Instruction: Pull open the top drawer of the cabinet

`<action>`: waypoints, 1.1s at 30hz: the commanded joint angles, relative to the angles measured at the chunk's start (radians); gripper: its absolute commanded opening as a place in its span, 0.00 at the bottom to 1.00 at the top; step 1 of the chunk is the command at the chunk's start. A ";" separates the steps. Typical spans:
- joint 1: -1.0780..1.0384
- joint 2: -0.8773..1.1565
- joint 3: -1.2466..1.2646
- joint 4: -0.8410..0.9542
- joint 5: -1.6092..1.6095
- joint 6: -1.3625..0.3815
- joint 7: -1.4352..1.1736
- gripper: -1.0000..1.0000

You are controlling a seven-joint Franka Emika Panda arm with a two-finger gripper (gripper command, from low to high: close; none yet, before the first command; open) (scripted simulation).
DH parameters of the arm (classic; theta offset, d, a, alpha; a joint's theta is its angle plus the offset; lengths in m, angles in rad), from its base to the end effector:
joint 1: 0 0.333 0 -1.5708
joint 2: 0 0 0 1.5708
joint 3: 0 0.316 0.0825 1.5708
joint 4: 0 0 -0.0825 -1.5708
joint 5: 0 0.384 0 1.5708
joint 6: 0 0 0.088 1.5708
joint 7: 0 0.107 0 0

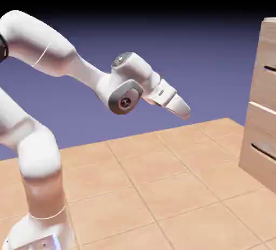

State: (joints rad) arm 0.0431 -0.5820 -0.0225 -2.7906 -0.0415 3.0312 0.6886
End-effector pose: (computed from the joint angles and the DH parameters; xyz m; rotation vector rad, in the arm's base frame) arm 0.3910 0.0109 0.4716 -2.5246 0.8233 -1.0901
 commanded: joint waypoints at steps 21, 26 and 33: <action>0.542 -0.210 -0.391 0.338 -0.723 -0.101 -0.913 0.50; 0.671 -0.260 -0.484 0.418 -0.895 -0.126 -1.131 0.50; 0.852 -0.330 -0.615 0.531 -1.136 -0.159 -1.435 0.50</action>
State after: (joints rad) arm 0.8951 -0.9116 -0.6371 -2.2601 -1.1777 2.8718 -0.7466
